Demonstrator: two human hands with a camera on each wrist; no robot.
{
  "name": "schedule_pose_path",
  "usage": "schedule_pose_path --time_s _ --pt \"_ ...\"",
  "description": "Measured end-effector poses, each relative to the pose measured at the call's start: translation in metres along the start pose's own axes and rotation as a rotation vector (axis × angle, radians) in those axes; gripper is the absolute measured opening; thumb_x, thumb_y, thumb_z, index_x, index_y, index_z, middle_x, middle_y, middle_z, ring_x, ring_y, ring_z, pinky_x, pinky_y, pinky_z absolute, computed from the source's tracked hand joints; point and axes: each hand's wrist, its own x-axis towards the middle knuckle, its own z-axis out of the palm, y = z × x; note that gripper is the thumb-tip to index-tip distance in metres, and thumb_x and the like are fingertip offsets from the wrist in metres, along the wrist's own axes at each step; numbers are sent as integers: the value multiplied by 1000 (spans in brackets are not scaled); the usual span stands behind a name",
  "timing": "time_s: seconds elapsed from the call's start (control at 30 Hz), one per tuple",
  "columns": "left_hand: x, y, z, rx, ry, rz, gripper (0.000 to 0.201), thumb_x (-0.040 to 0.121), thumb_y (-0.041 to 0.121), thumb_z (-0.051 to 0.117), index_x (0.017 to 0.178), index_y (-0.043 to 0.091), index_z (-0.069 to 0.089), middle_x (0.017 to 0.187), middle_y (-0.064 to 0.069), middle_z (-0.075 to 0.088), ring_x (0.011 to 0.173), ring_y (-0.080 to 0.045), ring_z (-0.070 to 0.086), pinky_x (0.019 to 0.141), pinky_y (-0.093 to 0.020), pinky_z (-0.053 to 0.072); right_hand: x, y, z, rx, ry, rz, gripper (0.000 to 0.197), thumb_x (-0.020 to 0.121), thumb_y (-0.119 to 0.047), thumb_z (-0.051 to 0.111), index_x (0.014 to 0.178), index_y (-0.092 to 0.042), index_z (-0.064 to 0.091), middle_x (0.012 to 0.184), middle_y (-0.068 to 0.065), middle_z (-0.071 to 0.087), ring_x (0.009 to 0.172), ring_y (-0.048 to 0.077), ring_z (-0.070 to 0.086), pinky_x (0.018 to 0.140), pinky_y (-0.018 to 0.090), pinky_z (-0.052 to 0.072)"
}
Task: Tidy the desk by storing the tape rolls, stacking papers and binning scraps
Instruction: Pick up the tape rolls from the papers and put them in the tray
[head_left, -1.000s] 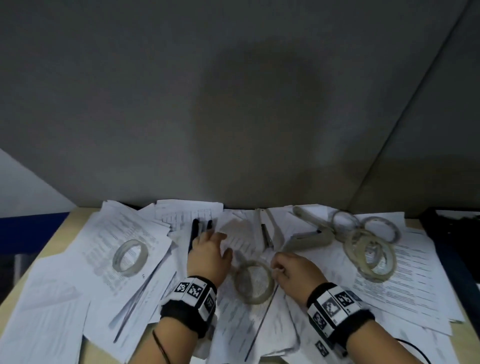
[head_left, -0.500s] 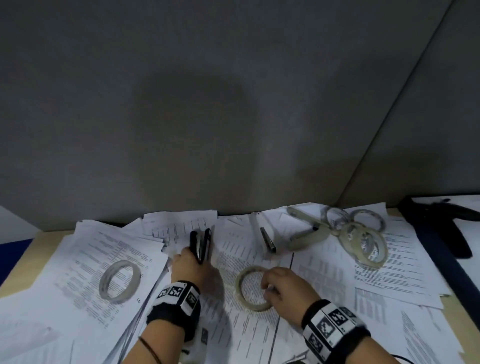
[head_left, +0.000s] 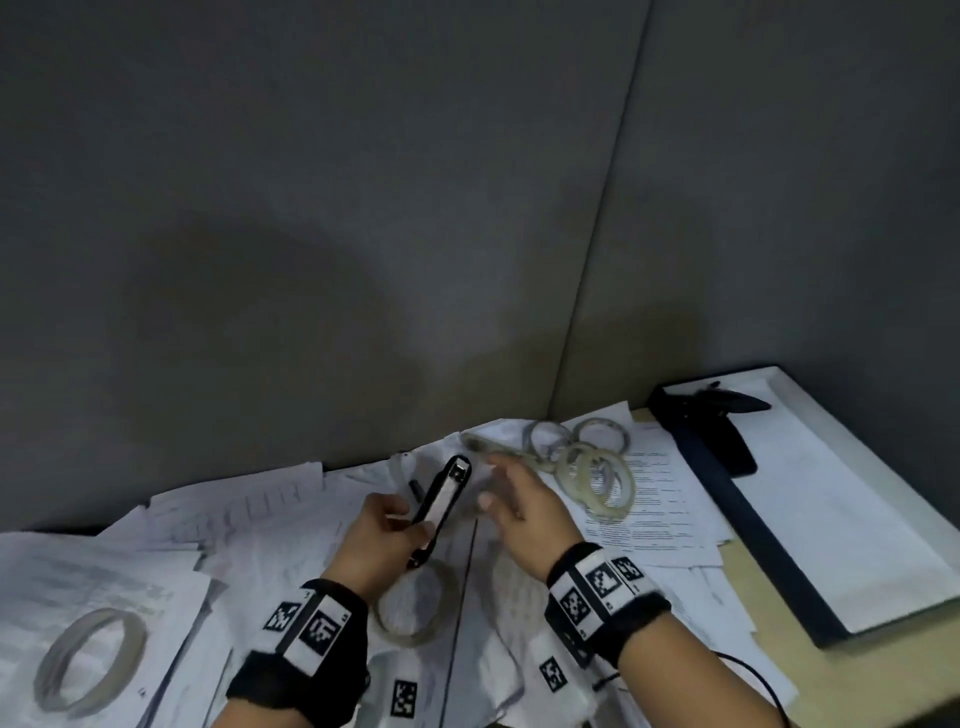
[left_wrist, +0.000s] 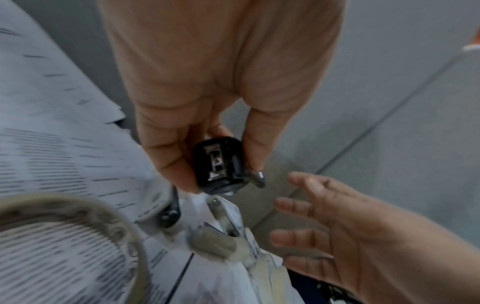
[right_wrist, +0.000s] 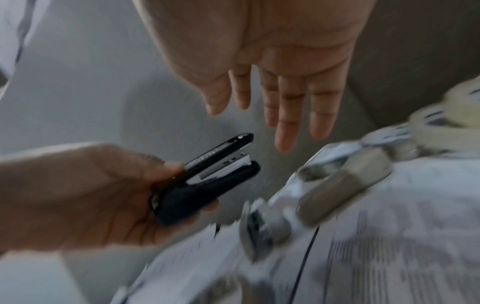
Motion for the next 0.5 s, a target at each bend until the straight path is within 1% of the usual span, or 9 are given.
schedule_pose_path --time_s 0.07,0.1,0.13,0.2,0.23,0.3,0.4,0.43,0.5 --pt "-3 16 21 38 -56 86 29 80 1 69 92 11 44 89 -16 58 70 -24 58 60 -30 48 2 2 -24 81 62 52 40 94 -28 55 132 -32 45 120 -9 54 110 11 55 97 28 45" --pt "-6 25 32 48 -76 128 31 77 2 70 89 11 44 82 -12 57 65 -20 57 55 -27 47 2 5 -35 117 88 69 39 94 -29 55 132 -32 45 120 -10 54 111 11 55 96 26 44" --pt "-9 35 46 66 -89 178 34 71 8 74 87 13 43 77 -8 57 62 -17 55 54 -26 45 1 9 -49 129 110 71 40 94 -29 56 132 -31 46 122 -10 53 112 10 54 96 24 43" --pt "-12 50 67 146 -115 273 37 60 21 74 80 20 43 71 0 57 60 -14 52 57 -29 43 -1 16 -71 17 100 37 43 92 -26 59 132 -30 47 120 -12 50 111 3 48 96 19 38" --pt "-12 56 78 171 -141 306 36 59 21 73 78 21 43 69 1 57 60 -13 52 60 -30 42 -3 20 -82 -70 77 13 42 90 -24 60 131 -28 50 118 -13 49 110 2 46 96 17 36" --pt "-14 68 105 173 -212 341 32 62 15 71 79 18 43 70 -1 58 61 -12 52 61 -28 43 -6 29 -108 -150 26 13 34 89 -24 62 122 -25 58 118 -10 55 111 4 48 95 18 35" --pt "-15 81 140 113 -295 355 34 73 -1 71 85 11 41 67 -1 57 53 -2 51 54 -16 42 -12 40 -141 44 -86 122 24 87 -22 66 111 -22 66 108 -9 65 102 7 59 92 22 43" --pt "-16 85 150 67 -322 353 34 76 -9 67 86 9 40 67 -1 57 52 0 52 53 -14 42 -14 44 -151 107 -116 146 25 86 -19 67 111 -22 67 104 -8 67 98 6 61 89 22 47" --pt "-12 90 170 28 -353 345 36 77 -17 62 87 8 38 69 -4 57 56 -1 54 55 -15 43 -18 53 -172 170 -160 191 28 83 -12 69 108 -24 65 95 -7 68 84 4 64 74 17 50"
